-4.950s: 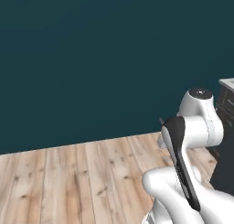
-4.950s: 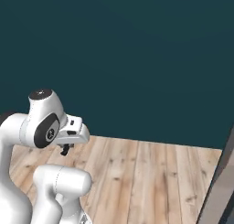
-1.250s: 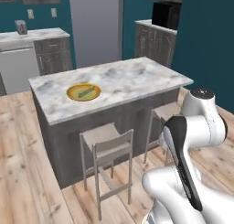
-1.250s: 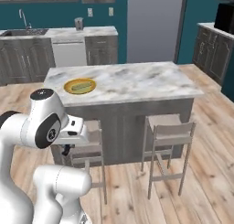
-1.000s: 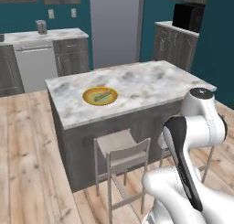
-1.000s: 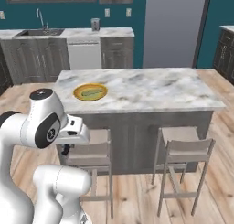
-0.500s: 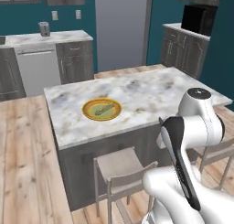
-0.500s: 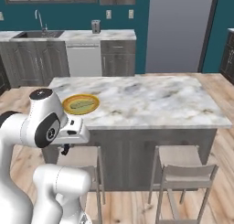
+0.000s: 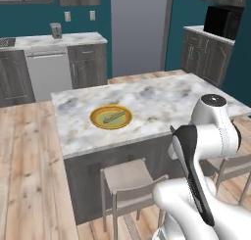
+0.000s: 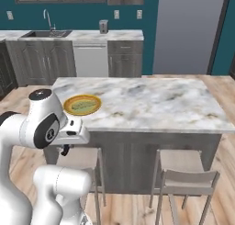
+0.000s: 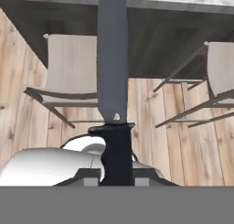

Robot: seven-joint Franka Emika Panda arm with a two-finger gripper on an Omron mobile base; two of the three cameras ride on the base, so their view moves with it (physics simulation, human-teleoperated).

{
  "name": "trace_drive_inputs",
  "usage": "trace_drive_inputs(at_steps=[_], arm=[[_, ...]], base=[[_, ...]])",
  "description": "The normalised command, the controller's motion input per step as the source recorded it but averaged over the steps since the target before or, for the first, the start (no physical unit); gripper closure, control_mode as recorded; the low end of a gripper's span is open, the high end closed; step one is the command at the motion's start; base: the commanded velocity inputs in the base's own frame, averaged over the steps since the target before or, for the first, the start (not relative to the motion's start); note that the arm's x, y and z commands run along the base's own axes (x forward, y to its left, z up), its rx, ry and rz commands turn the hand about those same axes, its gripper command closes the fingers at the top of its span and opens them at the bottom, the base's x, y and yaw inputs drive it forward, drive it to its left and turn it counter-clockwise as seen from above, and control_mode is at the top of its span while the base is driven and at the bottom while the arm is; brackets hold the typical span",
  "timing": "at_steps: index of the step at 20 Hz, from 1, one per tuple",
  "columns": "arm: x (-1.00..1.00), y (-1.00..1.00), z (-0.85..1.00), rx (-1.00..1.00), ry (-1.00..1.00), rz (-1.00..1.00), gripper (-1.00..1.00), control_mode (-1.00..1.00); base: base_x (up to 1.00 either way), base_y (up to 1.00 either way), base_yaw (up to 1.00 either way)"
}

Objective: Retrieve the butter from the fridge and place it on a plate on the dining table. Then retrieve the butter knife by the fridge and place it near the plate.

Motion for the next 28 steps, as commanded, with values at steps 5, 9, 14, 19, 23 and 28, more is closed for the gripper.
trace_drive_inputs(at_steps=[5, 9, 14, 19, 23, 28], arm=[[0.00, 0.00, 0.00, 0.00, 0.00, 0.00, 1.00, 1.00], [0.00, 0.00, 0.00, 0.00, 0.00, 0.00, 1.00, 1.00], [0.00, 0.00, 0.00, 0.00, 0.00, 0.00, 1.00, 1.00], [0.00, 0.00, 0.00, 0.00, 0.00, 0.00, 1.00, 1.00], [0.00, 0.00, 0.00, 0.00, 0.00, 0.00, 1.00, 1.00], [0.41, 0.14, 0.00, 0.05, -0.04, 0.00, 1.00, -1.00]], base=[[-0.02, -0.68, -0.06], [0.63, -0.03, -0.11], [1.00, -0.02, 0.03], [0.39, 0.00, 0.04], [0.15, 0.12, 0.00], [0.11, 0.11, 0.00]])
